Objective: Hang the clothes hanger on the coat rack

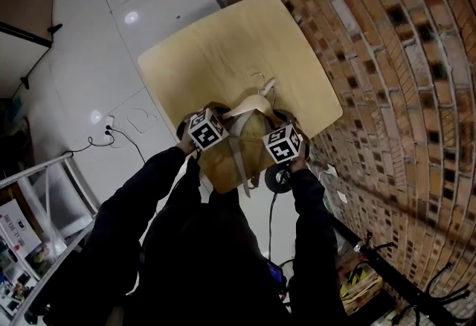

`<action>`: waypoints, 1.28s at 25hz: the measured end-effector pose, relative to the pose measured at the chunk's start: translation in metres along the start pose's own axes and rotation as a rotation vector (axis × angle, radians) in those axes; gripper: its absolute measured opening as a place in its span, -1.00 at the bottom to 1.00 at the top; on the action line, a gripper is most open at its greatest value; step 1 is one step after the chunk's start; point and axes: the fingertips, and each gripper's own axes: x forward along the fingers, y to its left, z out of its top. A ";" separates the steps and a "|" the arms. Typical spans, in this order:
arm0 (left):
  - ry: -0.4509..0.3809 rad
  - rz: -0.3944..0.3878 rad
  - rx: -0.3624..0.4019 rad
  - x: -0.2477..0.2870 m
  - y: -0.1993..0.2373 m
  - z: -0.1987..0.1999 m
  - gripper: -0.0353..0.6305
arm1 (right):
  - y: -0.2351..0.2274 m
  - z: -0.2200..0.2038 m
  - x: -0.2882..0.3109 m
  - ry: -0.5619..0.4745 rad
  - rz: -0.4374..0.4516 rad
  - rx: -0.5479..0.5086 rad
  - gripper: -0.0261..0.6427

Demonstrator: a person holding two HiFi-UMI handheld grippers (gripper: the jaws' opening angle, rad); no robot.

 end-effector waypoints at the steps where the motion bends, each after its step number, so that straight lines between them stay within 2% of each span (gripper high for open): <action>1: -0.014 0.000 0.023 -0.008 -0.001 0.005 -0.58 | 0.000 0.004 -0.009 -0.012 -0.018 0.008 -0.56; 5: -0.090 0.009 0.104 -0.053 -0.011 0.032 -0.57 | 0.004 0.026 -0.062 -0.078 -0.103 0.055 -0.56; 8: -0.136 0.000 0.156 -0.092 -0.035 0.042 -0.57 | 0.021 0.034 -0.107 -0.118 -0.165 0.079 -0.56; 12: -0.151 -0.029 0.223 -0.128 -0.070 0.045 -0.57 | 0.047 0.034 -0.159 -0.133 -0.248 0.105 -0.56; 16: -0.158 -0.060 0.354 -0.147 -0.103 0.053 -0.58 | 0.067 0.020 -0.201 -0.129 -0.338 0.167 -0.56; 24: -0.180 -0.206 0.568 -0.152 -0.189 0.063 -0.58 | 0.111 -0.039 -0.281 -0.062 -0.532 0.305 -0.56; 32: -0.178 -0.368 0.784 -0.127 -0.327 0.071 -0.58 | 0.168 -0.152 -0.370 0.018 -0.703 0.494 -0.56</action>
